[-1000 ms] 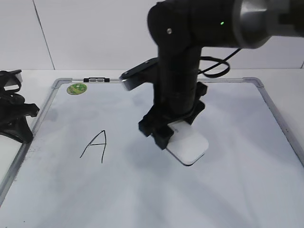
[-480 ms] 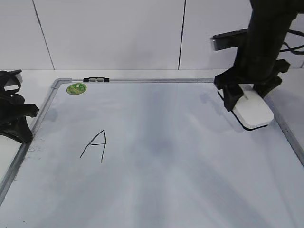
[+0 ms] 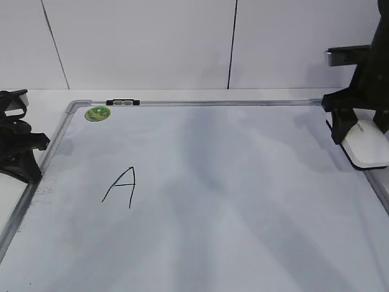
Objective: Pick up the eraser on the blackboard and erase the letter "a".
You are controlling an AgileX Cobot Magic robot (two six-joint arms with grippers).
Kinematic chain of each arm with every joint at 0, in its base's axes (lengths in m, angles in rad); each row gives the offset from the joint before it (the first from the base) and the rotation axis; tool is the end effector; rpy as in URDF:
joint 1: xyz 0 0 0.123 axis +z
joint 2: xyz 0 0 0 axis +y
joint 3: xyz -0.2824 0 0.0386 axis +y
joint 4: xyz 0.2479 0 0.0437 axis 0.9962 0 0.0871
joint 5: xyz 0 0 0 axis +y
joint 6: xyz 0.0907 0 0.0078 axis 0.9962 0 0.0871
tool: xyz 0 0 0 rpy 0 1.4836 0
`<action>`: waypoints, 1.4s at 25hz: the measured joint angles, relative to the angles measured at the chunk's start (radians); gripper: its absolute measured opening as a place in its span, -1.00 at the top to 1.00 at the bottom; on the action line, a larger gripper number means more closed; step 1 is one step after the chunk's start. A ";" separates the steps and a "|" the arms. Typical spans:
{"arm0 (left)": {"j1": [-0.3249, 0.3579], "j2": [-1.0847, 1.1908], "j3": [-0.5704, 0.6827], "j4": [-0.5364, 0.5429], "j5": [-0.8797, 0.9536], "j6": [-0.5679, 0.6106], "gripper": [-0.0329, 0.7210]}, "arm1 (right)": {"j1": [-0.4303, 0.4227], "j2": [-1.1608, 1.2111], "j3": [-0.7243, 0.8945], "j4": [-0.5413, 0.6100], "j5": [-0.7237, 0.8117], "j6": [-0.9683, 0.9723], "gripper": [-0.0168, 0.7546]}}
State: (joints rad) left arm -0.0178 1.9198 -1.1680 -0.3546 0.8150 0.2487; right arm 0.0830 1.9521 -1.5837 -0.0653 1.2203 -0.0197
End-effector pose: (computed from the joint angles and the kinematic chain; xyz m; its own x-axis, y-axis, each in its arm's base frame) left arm 0.3540 -0.0293 0.1504 -0.9923 0.0177 -0.1230 0.0483 0.9668 -0.2508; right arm 0.3933 0.0271 0.2316 -0.9899 -0.1246 -0.0673 -0.1203 0.9907 -0.0640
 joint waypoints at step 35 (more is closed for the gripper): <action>0.000 0.000 0.000 0.000 0.002 0.000 0.80 | -0.060 -0.019 0.177 0.057 -0.176 0.020 -0.50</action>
State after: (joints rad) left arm -0.0178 1.9198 -1.1680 -0.3546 0.8167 0.2487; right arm 0.0225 1.9326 -1.4065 -0.0079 1.0445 0.0000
